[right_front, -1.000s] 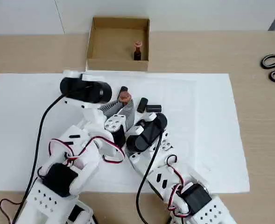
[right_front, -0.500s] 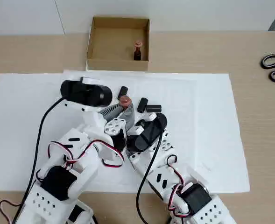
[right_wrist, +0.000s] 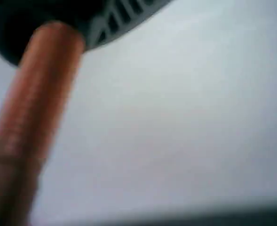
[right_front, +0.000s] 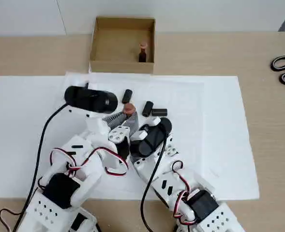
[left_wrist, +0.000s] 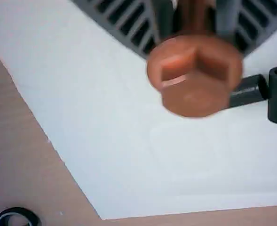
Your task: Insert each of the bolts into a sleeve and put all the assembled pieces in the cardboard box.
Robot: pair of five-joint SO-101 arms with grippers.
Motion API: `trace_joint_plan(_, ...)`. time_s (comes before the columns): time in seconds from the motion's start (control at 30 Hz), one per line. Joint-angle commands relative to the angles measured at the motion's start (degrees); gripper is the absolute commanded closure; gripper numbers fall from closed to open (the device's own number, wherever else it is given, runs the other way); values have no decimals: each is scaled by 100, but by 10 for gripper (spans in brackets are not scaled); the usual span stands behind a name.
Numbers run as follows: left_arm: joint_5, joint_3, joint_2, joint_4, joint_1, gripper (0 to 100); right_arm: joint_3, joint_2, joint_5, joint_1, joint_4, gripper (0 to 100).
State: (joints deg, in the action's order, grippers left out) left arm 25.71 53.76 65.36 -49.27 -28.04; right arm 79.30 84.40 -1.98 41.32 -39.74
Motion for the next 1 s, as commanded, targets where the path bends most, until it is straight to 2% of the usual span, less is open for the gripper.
trace_joint_plan(0.0,18,66,26,229,0,995,-62,84,-44,-13,127,995)
trace_joint_plan(0.97,18,-171,26,229,18,995,-62,84,-44,-13,127,995)
